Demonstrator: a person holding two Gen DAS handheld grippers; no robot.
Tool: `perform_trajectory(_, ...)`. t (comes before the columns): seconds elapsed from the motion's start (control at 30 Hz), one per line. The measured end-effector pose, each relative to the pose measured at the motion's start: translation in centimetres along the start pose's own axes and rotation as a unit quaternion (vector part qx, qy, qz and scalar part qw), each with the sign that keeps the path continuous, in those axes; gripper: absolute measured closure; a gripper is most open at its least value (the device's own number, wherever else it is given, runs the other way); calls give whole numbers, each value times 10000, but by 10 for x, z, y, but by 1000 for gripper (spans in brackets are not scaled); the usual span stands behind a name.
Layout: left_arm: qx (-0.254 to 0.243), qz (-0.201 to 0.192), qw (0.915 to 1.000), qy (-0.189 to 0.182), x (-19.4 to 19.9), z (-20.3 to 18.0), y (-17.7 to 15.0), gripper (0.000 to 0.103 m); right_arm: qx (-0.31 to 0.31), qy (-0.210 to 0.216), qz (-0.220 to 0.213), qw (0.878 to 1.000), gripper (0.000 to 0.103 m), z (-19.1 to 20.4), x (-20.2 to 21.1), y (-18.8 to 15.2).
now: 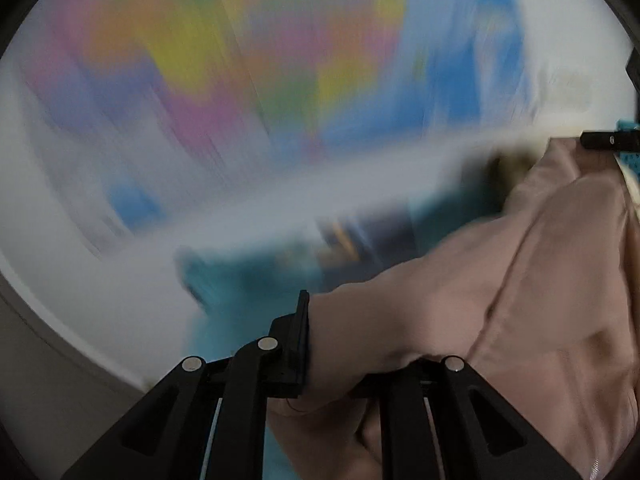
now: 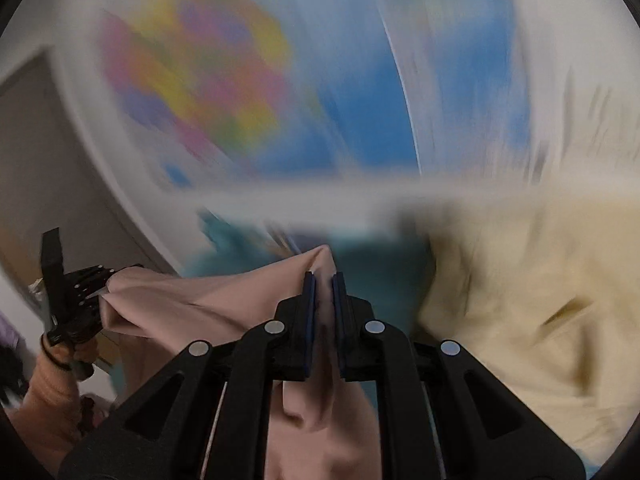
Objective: Fold large clothes
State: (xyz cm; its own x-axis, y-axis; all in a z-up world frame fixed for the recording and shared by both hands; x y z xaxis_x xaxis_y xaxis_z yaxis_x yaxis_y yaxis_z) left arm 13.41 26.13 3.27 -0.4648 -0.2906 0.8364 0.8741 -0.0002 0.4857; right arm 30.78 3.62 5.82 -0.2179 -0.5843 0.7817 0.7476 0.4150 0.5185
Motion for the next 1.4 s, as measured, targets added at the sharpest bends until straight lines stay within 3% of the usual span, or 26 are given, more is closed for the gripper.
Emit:
perform_trajectory(0.07,263,534,9982,1,-67,4,5,92,-346,-123,406,9985,94,-26,-53,-1)
perform_trajectory(0.13,371,754,9964,-131,-102,4,12,92,-678,-15,613,9958,94,-47,-88,3)
perform_trajectory(0.27,562,973,9919,-595,-124,10,24,85,-809,-134,664,9944,92,-65,-96,14)
perform_trajectory(0.33,659,1182,9884,-683,-130,15,27,71,-769,-306,722,9939,89,-70,-96,19)
perform_trajectory(0.4,613,1206,9895,-517,-127,15,26,62,-588,-710,696,9933,73,-64,-87,18)
perform_trajectory(0.43,592,1043,9914,-518,-120,16,28,57,-533,-954,587,9923,41,-60,-78,18)
perform_trajectory(0.47,593,900,9924,-591,-111,18,31,53,-440,-1050,407,9927,23,-54,-68,17)
perform_trajectory(0.57,686,522,9936,-727,-85,28,32,36,199,-1182,26,9928,24,-23,-42,7)
perform_trajectory(0.63,805,322,9920,-916,-69,33,26,34,711,-1112,168,9911,27,7,-47,-8)
perform_trajectory(0.77,731,48,9931,-914,-47,30,23,29,1173,-1364,674,9814,35,28,-88,-21)
perform_trajectory(0.8,733,-4,9940,-814,-44,30,23,26,1196,-1467,755,9790,38,26,-102,-22)
perform_trajectory(0.83,777,-50,9942,-739,-40,31,23,26,1191,-1492,852,9779,47,25,-113,-21)
perform_trajectory(0.87,847,-99,9931,-803,-35,31,24,26,1108,-1512,929,9779,56,21,-123,-20)
perform_trajectory(0.97,608,-170,9927,-1028,-34,16,26,22,516,-1348,1078,9836,65,0,-138,-8)
perform_trajectory(1.07,179,108,9964,-827,-55,-15,30,21,263,-1069,1078,9881,67,-9,-143,6)
perform_trajectory(1.1,85,206,9958,-883,-62,-24,31,20,265,-1023,1080,9885,72,-8,-145,9)
perform_trajectory(1.13,-56,322,9949,-958,-72,-37,32,20,286,-953,1084,9891,90,-7,-147,11)
perform_trajectory(1.2,-407,457,9946,-843,-90,-61,37,20,390,-1013,1096,9880,95,-5,-148,15)
perform_trajectory(1.27,-616,530,9950,-575,-106,-76,46,33,488,-1137,997,9873,97,-3,-146,23)
perform_trajectory(1.33,-548,871,9934,-507,-127,-80,53,89,580,-1268,833,9867,98,-1,-137,38)
perform_trajectory(1.4,-217,1224,9900,-661,-145,-75,66,97,659,-1392,595,9863,98,1,-124,60)
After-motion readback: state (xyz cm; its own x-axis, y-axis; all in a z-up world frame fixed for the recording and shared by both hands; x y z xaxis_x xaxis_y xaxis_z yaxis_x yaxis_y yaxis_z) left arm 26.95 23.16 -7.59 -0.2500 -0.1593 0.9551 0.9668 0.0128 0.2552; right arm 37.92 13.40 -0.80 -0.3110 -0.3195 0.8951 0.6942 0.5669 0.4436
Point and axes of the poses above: each gripper's, at about its wrist camera, not at the fingertips, and x roughly against the way its jaws point, z to its left, y to its top, the point moved 8 cm from there along -x, roughly the way its jaws point, and after that the axes turned 15 degrees about z, right-handed, at the moved point
